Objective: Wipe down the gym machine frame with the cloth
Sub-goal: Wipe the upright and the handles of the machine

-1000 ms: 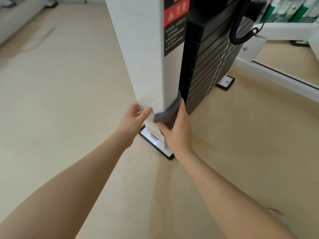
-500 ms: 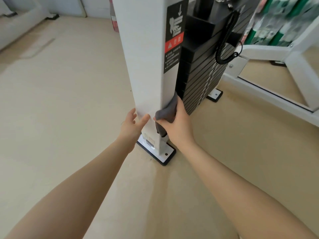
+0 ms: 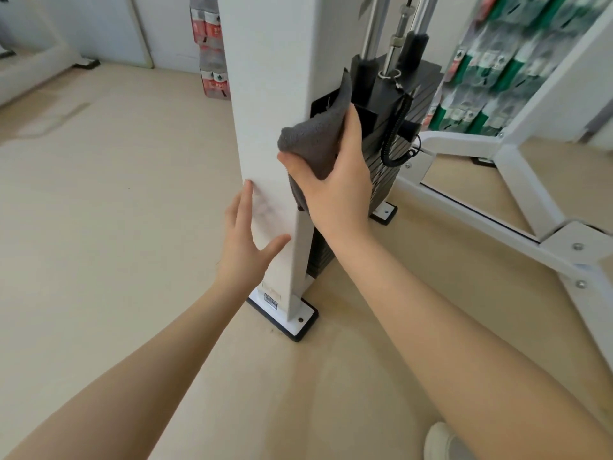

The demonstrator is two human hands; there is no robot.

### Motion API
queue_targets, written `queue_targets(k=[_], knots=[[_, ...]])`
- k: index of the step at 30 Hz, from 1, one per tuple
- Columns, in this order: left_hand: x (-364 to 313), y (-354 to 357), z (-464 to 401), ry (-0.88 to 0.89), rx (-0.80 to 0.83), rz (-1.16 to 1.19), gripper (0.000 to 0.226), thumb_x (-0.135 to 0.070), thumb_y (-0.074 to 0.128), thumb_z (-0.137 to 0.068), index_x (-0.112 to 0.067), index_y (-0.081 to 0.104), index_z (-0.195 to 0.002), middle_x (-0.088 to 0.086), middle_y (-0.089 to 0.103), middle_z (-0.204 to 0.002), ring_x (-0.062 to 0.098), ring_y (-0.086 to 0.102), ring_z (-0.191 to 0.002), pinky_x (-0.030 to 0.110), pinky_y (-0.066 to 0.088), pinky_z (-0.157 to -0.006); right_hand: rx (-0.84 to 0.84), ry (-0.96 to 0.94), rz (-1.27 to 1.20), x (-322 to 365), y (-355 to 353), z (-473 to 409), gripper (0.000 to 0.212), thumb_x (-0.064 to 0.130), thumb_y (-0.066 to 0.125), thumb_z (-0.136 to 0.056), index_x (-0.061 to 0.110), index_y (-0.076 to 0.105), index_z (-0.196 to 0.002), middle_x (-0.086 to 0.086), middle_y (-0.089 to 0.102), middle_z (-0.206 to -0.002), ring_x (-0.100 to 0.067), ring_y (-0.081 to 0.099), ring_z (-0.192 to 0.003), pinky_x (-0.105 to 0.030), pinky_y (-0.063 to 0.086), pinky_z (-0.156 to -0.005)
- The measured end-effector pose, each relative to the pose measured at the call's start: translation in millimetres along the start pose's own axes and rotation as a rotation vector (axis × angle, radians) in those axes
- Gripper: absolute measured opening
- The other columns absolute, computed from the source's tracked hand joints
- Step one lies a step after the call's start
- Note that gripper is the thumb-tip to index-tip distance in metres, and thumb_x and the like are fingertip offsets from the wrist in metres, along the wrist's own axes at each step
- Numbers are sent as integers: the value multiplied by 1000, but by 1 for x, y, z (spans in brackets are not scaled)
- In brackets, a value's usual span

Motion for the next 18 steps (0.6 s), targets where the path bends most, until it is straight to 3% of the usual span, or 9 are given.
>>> queue_targets(k=[3, 6, 7, 9, 12, 14, 16, 18], knots=[[-9, 3, 7, 75, 18, -91, 91, -24, 69, -81, -46, 2, -138, -2, 8, -153, -16, 12, -126, 25, 30, -97, 27, 1, -16, -21, 7, 12, 88, 35, 76, -71, 14, 30, -143, 19, 48, -118, 10, 45, -110, 5, 31, -83], [-12, 4, 15, 117, 5, -180, 83, -17, 62, -85, -49, 3, -133, -3, 4, -154, -34, -2, -113, 26, 32, -89, 176, 103, 39, -62, 18, 39, 85, 39, 74, -72, 29, 27, -142, 31, 47, -111, 16, 45, -104, -1, 38, -83], [-14, 4, 17, 135, 0, -205, 80, -15, 59, -87, -49, 3, -133, -3, 4, -154, -30, 1, -118, 27, 32, -88, 252, 156, 61, -78, 22, 49, 82, 36, 74, -74, 33, 26, -141, 30, 49, -111, 10, 49, -107, -10, 42, -87], [-20, 4, 22, 186, -10, -252, 77, -10, 56, -87, -46, 5, -133, -2, 6, -155, -6, 14, -133, 29, 34, -89, 370, 228, 96, -106, 25, 63, 77, 28, 70, -79, 33, 26, -142, 19, 56, -118, -6, 53, -114, -28, 46, -95], [-28, 10, 30, 263, -28, -349, 79, -4, 57, -84, -36, 12, -141, 9, 9, -154, 28, 21, -138, 41, 34, -98, 426, 202, 137, -120, 14, 54, 52, 21, 60, -88, 22, 41, -137, 2, 61, -119, -17, 56, -113, -34, 46, -95], [-37, 18, 33, 315, -35, -427, 77, -5, 56, -83, -28, 16, -144, 18, 10, -152, 38, 21, -137, 46, 31, -100, 433, 204, 135, -125, 1, 40, 37, 22, 58, -91, 17, 52, -127, 1, 63, -112, -17, 58, -108, -24, 48, -86], [-51, 25, 38, 428, -60, -471, 66, -9, 51, -81, -8, 20, -140, 28, 15, -146, 41, 18, -136, 49, 26, -103, 449, 225, 112, -129, -9, 31, 34, 22, 59, -90, 16, 54, -123, 9, 61, -105, -9, 58, -102, -8, 43, -75], [-63, 32, 39, 513, -95, -481, 62, -14, 45, -81, 8, 23, -135, 33, 18, -141, 41, 14, -134, 53, 23, -105, 445, 250, 102, -133, -23, 22, 28, 20, 60, -89, 22, 57, -117, 20, 59, -95, 1, 58, -91, -4, 43, -68]])
Point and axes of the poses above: each hand's wrist, its own z-axis away from the middle knuckle, its own y-axis out of the palm, x = y × z, the point moved 8 cm from there along -z, towards the middle knuckle
